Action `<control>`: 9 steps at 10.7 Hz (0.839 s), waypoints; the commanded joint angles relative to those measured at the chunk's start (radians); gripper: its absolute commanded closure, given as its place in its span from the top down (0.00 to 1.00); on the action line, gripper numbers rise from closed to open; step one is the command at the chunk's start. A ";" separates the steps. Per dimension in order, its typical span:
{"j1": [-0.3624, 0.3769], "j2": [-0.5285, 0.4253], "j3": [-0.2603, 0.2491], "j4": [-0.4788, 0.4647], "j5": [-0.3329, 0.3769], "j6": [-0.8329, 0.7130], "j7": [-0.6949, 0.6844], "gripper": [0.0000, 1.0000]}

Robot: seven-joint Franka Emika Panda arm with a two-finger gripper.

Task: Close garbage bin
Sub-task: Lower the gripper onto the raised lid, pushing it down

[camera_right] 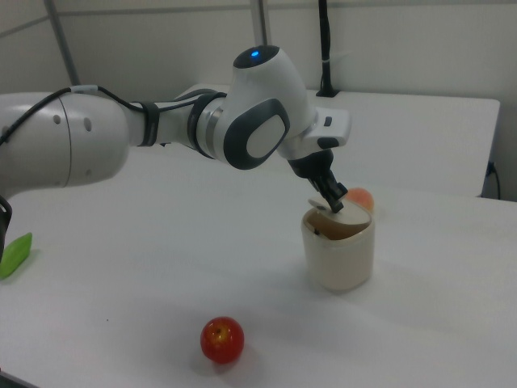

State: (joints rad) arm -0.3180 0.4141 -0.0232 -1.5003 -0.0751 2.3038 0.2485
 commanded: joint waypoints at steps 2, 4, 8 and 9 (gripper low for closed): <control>0.026 -0.018 -0.003 -0.023 0.011 -0.096 0.005 0.00; 0.033 -0.012 -0.003 -0.023 0.023 -0.096 0.000 0.00; 0.043 0.005 -0.004 -0.026 0.049 -0.096 -0.049 0.00; 0.043 0.005 -0.004 -0.034 0.049 -0.096 -0.067 0.00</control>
State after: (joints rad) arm -0.2856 0.4295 -0.0210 -1.5108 -0.0490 2.2290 0.2352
